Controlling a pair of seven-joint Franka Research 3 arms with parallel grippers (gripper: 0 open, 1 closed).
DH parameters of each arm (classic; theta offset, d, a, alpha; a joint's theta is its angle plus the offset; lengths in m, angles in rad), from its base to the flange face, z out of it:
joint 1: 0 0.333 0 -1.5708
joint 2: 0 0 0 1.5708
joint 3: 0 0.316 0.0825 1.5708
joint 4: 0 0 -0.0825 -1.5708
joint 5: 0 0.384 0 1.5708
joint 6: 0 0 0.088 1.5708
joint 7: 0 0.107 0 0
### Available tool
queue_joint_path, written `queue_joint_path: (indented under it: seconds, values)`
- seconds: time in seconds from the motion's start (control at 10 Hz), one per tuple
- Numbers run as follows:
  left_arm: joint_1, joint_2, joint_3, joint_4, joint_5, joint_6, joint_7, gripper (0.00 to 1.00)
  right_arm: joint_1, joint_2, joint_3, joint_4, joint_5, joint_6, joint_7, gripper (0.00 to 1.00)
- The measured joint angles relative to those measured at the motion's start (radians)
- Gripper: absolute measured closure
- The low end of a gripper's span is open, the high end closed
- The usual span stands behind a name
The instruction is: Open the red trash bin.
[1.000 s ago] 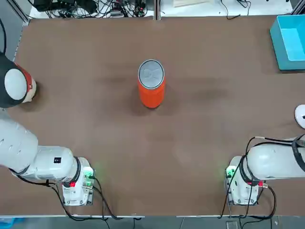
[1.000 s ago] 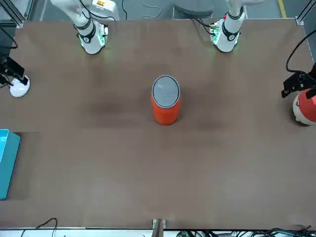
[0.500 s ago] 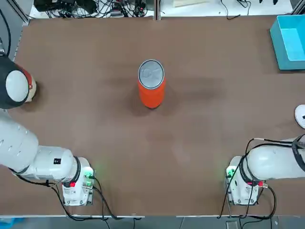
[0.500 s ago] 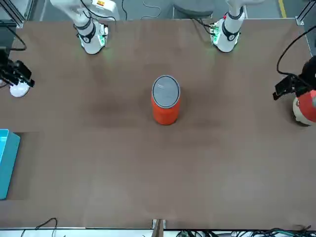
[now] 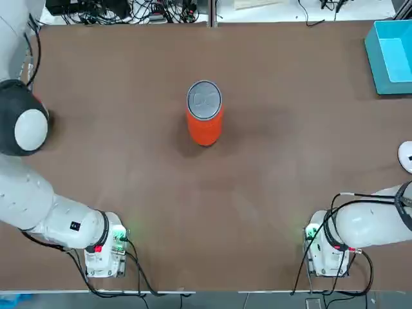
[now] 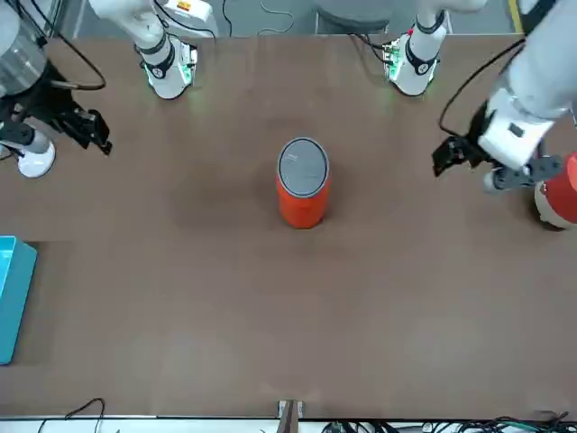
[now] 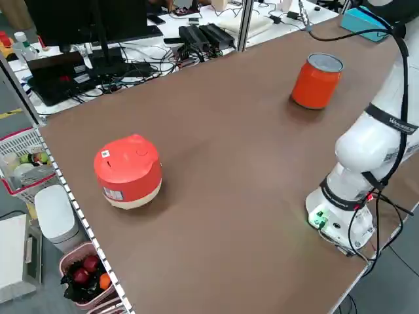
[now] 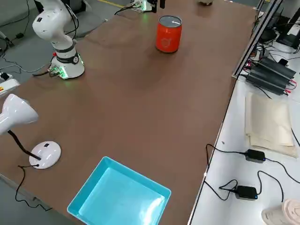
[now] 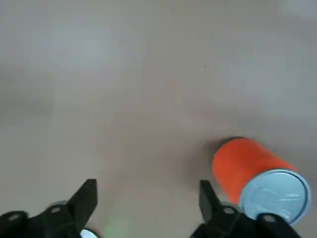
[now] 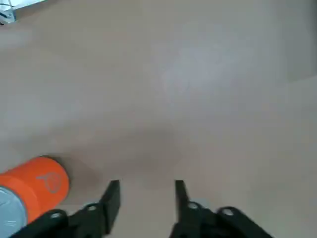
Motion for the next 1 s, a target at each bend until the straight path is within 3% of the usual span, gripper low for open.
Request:
queue_joint_path:
  seconds: [0.3,0.6,0.8,1.0]
  values:
    - [-0.136,0.008,-0.014,-0.084,-0.020,0.097,-0.233,0.62,0.112,0.003,0.001,-0.038,0.001,-0.004,0.103,0.73]
    - [-0.213,0.046,-0.016,-0.106,-0.046,0.138,-0.622,0.83,0.195,0.004,0.001,-0.057,0.019,0.006,0.195,0.84]
    - [-0.254,0.083,-0.017,-0.108,-0.062,0.209,-0.908,0.97,0.219,0.008,0.001,-0.071,0.049,0.016,0.201,0.83]
    - [-0.278,0.125,-0.017,-0.111,-0.070,0.285,-1.133,0.99,0.249,0.016,0.000,-0.090,0.063,0.049,0.253,0.86]
